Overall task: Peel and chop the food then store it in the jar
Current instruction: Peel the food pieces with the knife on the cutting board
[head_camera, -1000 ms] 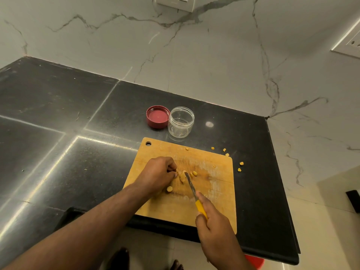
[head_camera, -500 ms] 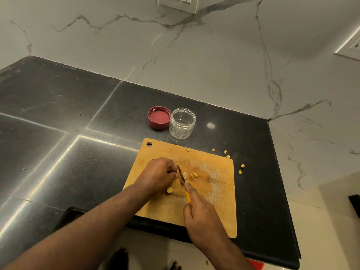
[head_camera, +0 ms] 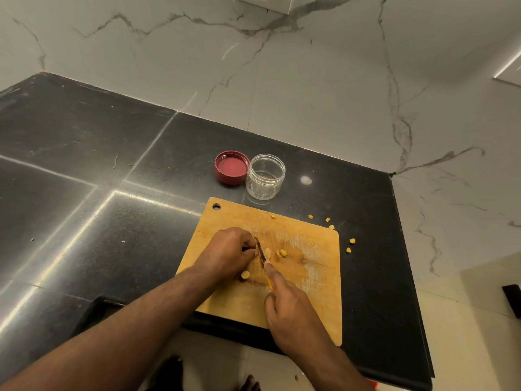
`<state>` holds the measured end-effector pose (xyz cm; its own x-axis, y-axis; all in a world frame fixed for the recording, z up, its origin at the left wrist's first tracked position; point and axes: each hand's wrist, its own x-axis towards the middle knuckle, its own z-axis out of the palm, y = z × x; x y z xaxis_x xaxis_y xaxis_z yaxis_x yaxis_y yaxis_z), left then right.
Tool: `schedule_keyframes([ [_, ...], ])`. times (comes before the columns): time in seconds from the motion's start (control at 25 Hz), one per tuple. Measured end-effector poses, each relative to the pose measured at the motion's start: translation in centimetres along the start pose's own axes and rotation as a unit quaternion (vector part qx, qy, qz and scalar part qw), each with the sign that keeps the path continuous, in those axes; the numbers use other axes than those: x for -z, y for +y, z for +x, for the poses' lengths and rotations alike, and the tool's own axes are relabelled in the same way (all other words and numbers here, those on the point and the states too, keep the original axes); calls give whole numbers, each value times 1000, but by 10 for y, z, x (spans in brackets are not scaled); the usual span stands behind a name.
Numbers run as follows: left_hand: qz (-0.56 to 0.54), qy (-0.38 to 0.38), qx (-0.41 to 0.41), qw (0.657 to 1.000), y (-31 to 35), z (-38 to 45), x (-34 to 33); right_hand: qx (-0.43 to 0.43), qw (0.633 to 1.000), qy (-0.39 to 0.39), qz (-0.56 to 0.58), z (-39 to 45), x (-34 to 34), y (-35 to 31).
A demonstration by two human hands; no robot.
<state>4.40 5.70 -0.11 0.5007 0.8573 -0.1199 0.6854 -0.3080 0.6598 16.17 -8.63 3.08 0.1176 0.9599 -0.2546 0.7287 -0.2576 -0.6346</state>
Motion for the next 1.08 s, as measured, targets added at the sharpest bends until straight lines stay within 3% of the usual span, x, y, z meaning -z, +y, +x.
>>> schedule_keyframes([
  [1.08,-14,27,13,999,-2,0,-2,5,999,5,-40,15,-11,-1],
])
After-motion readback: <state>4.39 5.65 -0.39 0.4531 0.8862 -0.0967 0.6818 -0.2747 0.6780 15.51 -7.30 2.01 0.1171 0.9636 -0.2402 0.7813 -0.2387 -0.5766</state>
